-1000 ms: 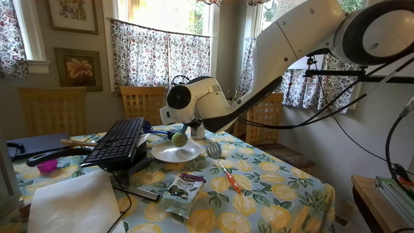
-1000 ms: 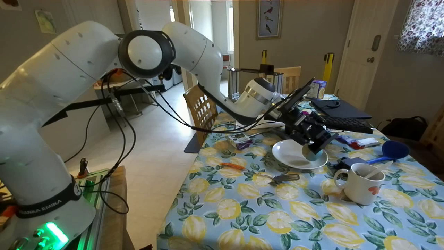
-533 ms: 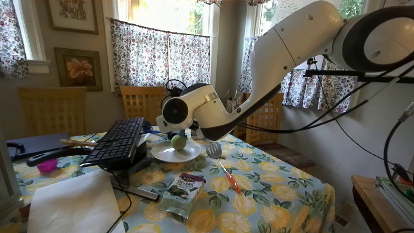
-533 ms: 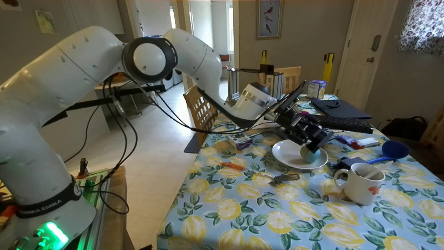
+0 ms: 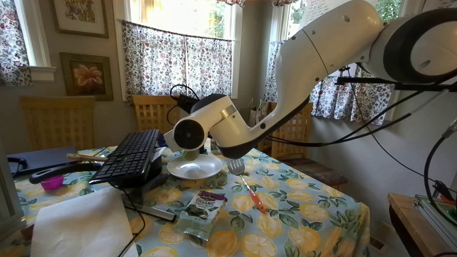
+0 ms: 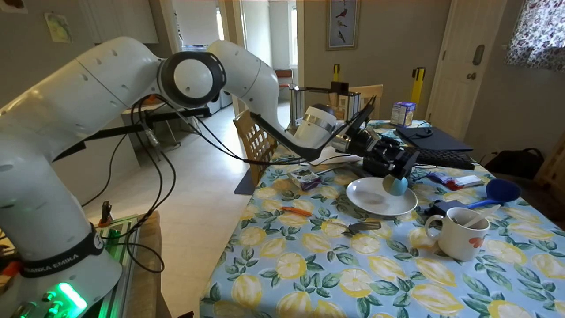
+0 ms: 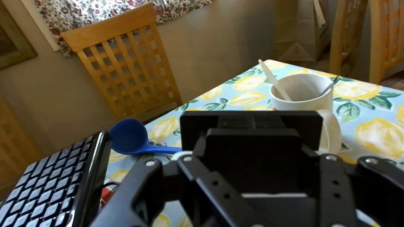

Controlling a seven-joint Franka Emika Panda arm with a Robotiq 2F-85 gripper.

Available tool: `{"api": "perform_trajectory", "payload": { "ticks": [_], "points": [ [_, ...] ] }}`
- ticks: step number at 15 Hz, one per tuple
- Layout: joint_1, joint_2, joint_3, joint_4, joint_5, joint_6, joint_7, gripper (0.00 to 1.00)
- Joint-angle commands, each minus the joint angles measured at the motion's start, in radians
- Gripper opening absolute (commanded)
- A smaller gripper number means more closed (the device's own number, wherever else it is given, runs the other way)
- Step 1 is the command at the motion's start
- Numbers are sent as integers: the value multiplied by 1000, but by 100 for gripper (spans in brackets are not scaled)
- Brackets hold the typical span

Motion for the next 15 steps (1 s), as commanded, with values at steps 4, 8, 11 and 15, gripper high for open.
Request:
{"api": "perform_trajectory", "payload": {
  "ticks": [4,8,11,15],
  "points": [
    [23,45,22,41,-67,-128,-53,33],
    [16,64,40,53,-62,-141,-75,33],
    [24,81,38,65,-62,-164,-91,33],
    [33,94,37,82,-69,-186,-99,33]
  ]
}}
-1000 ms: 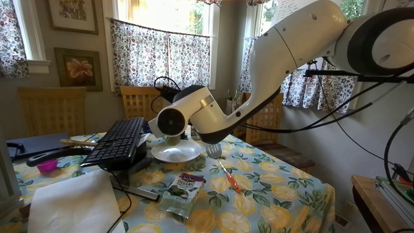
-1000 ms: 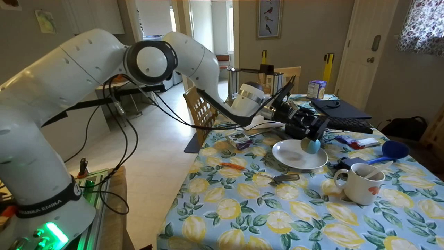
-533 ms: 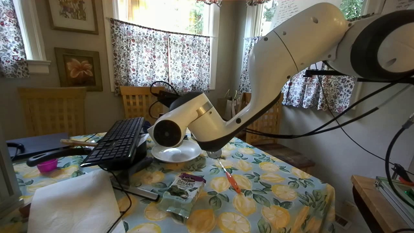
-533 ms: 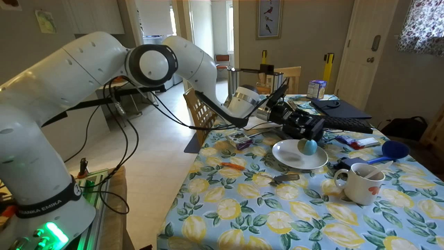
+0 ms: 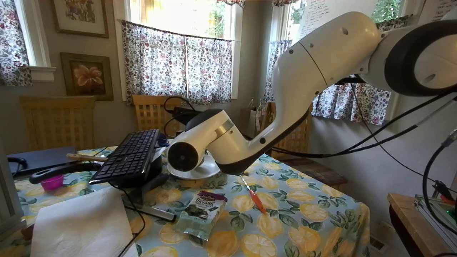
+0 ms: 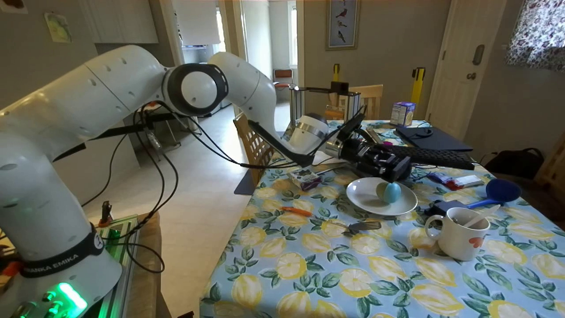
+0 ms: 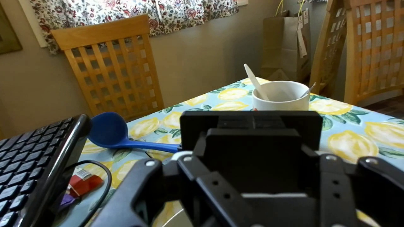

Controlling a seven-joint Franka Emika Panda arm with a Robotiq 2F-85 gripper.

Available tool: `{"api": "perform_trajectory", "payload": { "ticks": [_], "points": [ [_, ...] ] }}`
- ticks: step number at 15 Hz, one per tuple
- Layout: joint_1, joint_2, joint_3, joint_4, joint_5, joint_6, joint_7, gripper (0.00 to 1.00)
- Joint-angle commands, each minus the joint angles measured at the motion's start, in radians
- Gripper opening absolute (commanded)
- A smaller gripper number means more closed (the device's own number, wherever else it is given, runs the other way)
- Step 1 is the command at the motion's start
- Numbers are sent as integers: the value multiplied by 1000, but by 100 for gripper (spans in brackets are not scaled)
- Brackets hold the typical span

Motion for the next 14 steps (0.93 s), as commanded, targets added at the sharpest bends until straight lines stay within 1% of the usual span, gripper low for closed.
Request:
{"api": "perform_trajectory", "payload": {
  "ticks": [1,6,10,12,14],
  "points": [
    [6,29,10,57,-36,-40,-31,33],
    [10,26,15,65,-31,-35,-40,33],
    [-10,45,41,79,-4,-19,-122,33],
    [-12,51,45,86,-3,-19,-140,33],
    [-10,43,41,92,-9,-20,-129,33]
  ]
}}
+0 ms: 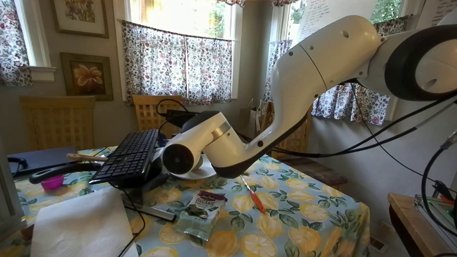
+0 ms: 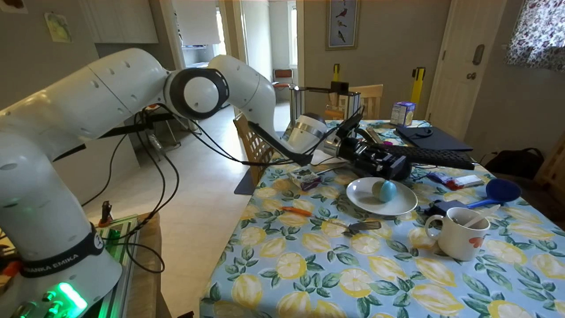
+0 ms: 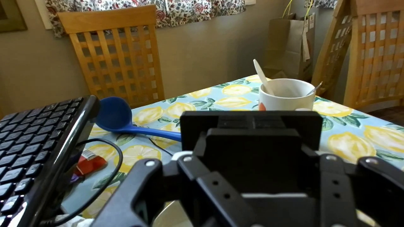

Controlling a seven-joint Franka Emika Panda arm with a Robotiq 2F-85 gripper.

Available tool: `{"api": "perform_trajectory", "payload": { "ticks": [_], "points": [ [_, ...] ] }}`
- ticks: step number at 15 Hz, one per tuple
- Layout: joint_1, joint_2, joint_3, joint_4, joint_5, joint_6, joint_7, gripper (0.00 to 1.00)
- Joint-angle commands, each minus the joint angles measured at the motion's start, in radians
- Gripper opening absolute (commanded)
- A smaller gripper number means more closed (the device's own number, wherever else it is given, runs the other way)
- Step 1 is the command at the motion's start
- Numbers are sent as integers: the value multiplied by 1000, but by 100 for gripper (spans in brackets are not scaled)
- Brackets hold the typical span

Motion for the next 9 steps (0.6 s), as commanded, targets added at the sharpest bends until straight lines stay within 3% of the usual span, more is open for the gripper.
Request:
{"api": "perform_trajectory", "payload": {
  "ticks": [1,9],
  "points": [
    [-11,8,13,44,-11,-7,-16,33],
    [30,-9,-38,51,-56,-84,28,33]
  ]
}}
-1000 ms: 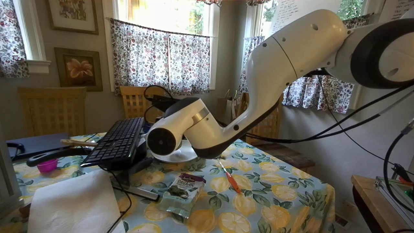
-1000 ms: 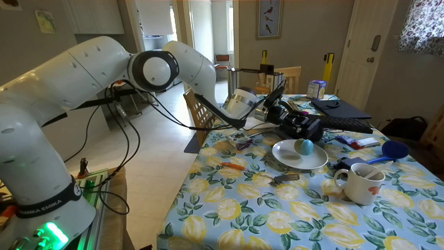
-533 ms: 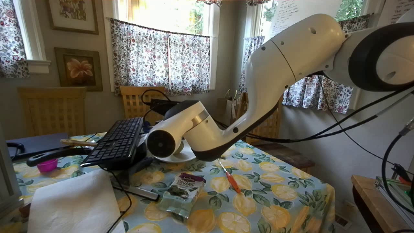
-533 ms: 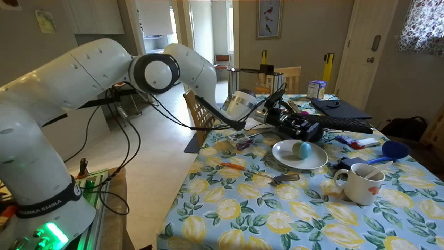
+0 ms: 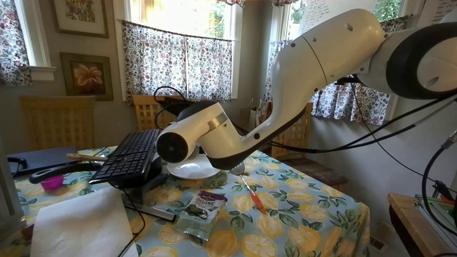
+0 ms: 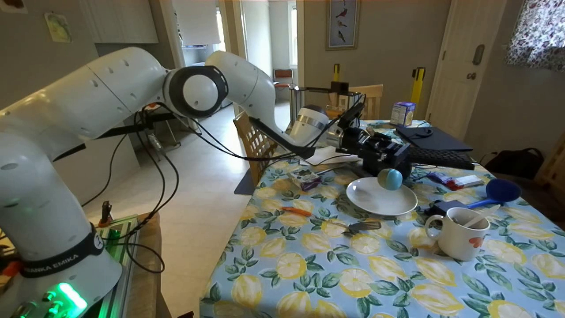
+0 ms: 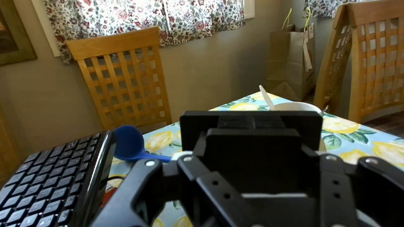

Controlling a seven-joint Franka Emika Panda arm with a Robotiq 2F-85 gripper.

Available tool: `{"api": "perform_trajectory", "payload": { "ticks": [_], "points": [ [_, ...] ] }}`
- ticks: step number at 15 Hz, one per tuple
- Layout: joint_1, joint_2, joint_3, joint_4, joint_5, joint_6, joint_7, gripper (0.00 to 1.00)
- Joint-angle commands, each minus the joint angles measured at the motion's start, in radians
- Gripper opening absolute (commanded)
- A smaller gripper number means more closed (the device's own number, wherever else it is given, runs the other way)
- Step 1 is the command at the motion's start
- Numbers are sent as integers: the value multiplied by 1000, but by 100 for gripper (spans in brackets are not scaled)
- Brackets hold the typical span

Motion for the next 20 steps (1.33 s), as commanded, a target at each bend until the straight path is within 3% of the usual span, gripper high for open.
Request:
{"api": "perform_trajectory", "payload": {
  "ticks": [1,10,11,16,17,20],
  "points": [
    [39,13,-49,7,-83,-99,13,33],
    [41,-14,-13,-19,-113,-138,-14,33],
    [31,8,-4,0,-101,-136,-14,58],
    [32,6,-1,0,-100,-136,-14,58],
    [32,6,-1,0,-100,-136,-14,33],
    [64,37,-25,-2,-144,-162,-37,33]
  ]
}}
